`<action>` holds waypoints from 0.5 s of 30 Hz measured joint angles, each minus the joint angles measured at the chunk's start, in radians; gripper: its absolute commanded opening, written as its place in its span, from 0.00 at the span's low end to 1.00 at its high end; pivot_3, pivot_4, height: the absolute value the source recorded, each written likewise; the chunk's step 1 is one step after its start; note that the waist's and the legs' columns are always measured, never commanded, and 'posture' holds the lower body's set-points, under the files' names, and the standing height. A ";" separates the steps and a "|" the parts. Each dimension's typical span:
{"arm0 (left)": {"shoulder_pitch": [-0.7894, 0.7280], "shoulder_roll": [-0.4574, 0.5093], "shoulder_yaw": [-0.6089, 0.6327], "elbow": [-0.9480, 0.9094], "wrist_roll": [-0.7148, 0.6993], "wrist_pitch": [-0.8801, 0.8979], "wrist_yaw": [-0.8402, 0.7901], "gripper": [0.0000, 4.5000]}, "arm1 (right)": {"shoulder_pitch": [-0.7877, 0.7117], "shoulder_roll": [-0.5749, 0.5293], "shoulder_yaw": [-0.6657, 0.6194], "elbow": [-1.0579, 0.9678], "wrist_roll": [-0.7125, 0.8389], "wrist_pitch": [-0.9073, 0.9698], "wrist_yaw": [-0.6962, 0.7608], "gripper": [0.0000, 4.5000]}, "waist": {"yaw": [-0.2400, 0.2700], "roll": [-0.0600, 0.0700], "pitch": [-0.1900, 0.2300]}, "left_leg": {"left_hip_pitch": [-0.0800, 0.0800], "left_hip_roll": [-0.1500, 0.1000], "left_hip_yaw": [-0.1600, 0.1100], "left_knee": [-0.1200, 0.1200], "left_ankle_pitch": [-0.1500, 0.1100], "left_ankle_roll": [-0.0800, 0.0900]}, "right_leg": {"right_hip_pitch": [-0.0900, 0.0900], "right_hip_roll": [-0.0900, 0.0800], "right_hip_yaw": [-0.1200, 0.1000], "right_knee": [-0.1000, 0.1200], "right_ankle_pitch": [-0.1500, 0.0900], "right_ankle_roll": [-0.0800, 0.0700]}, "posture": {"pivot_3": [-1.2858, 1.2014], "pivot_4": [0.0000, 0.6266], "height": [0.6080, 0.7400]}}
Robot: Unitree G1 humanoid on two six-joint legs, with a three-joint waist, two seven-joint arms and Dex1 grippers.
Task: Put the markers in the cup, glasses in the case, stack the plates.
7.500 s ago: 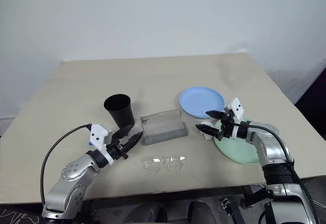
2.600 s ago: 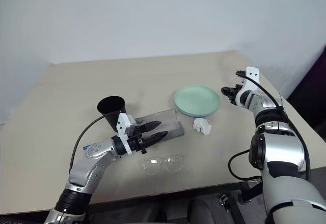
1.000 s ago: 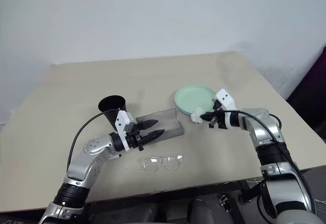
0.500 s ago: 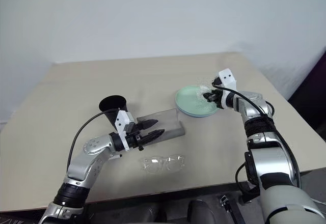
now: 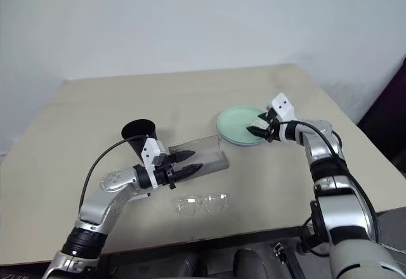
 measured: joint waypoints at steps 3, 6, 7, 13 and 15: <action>-0.009 0.080 -0.046 -0.019 0.002 0.034 -0.091 0.56 | 0.085 -0.029 0.003 -0.138 0.036 0.033 0.097 0.75 | -0.001 0.000 0.000 | 0.000 0.000 0.001 0.001 0.000 0.000 | 0.000 0.000 0.000 0.000 0.000 0.000 | 0.52 0.00 1.00; -0.027 0.125 -0.090 -0.035 0.002 0.060 -0.167 0.56 | 0.122 -0.046 0.002 -0.237 0.071 0.074 0.150 0.75 | -0.001 0.000 0.000 | 0.001 0.001 0.001 0.001 -0.001 -0.003 | 0.000 0.000 0.000 0.000 -0.001 -0.001 | 0.52 0.00 1.00; -0.035 0.138 -0.102 -0.039 0.002 0.067 -0.188 0.56 | 0.131 -0.047 0.002 -0.271 0.083 0.087 0.166 0.75 | 0.000 0.000 0.000 | 0.001 0.001 0.001 0.001 -0.001 -0.004 | 0.000 0.000 0.000 0.000 -0.001 -0.001 | 0.52 0.00 1.00; -0.132 0.214 -0.189 -0.024 0.041 0.073 -0.340 0.56 | 0.253 -0.094 0.044 -0.501 0.151 0.192 0.292 0.75 | 0.010 0.000 0.000 | 0.000 0.002 0.001 0.002 0.000 -0.004 | 0.000 0.000 -0.001 0.000 -0.002 -0.001 | 0.52 0.00 1.00; -0.164 0.216 -0.222 -0.004 0.060 0.067 -0.384 0.56 | 0.279 -0.100 0.065 -0.543 0.152 0.209 0.303 0.75 | 0.010 0.000 0.000 | -0.001 0.001 0.001 0.003 0.000 -0.004 | 0.000 -0.001 -0.001 0.000 -0.003 0.000 | 0.52 0.00 1.00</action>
